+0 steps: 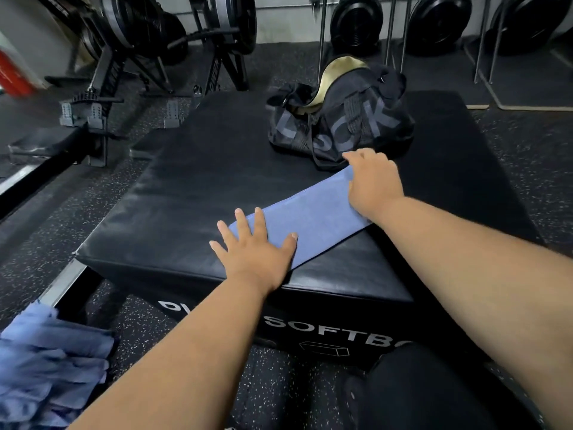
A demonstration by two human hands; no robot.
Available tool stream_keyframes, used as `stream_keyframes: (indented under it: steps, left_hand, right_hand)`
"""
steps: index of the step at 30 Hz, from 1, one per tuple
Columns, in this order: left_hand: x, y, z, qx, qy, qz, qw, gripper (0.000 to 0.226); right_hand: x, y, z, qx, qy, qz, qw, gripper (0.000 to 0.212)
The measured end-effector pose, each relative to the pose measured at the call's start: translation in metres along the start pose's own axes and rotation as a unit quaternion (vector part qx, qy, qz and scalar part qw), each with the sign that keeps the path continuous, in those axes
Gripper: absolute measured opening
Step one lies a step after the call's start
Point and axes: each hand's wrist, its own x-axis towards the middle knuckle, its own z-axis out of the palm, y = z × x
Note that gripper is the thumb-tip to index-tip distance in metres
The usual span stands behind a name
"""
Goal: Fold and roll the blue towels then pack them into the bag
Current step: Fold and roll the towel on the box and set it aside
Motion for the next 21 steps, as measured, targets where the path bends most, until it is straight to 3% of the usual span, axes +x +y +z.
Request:
stream_keyframes:
  steps: [3,5,10,17,20,21]
  left_hand:
    - [0.000,-0.003,0.001,-0.008,-0.001,0.005,1.000,0.101]
    - [0.000,-0.008,0.000,-0.017,-0.007,0.010,1.000,0.102]
    - [-0.006,-0.036,-0.001,-0.022,0.010,0.049,0.999,0.097]
    - [-0.008,-0.078,-0.011,-0.045,0.020,0.056,0.997,0.068]
    - [-0.008,-0.095,-0.021,-0.157,0.059,0.045,0.985,0.040]
    - [-0.009,-0.099,-0.028,-0.228,0.052,0.016,0.972,0.046]
  right_hand:
    - [-0.026,-0.034,0.016,0.101,-0.079,-0.026,0.991,0.068]
    - [-0.046,-0.052,0.027,0.056,-0.131,-0.049,0.989,0.074]
    - [-0.080,-0.078,0.030,0.021,-0.139,-0.113,0.984,0.083]
    - [-0.106,-0.106,0.027,0.013,-0.159,-0.188,0.969,0.080]
    - [-0.120,-0.113,0.025,0.018,-0.163,-0.211,0.964,0.090]
    - [-0.125,-0.116,0.024,0.027,-0.163,-0.220,0.961,0.095]
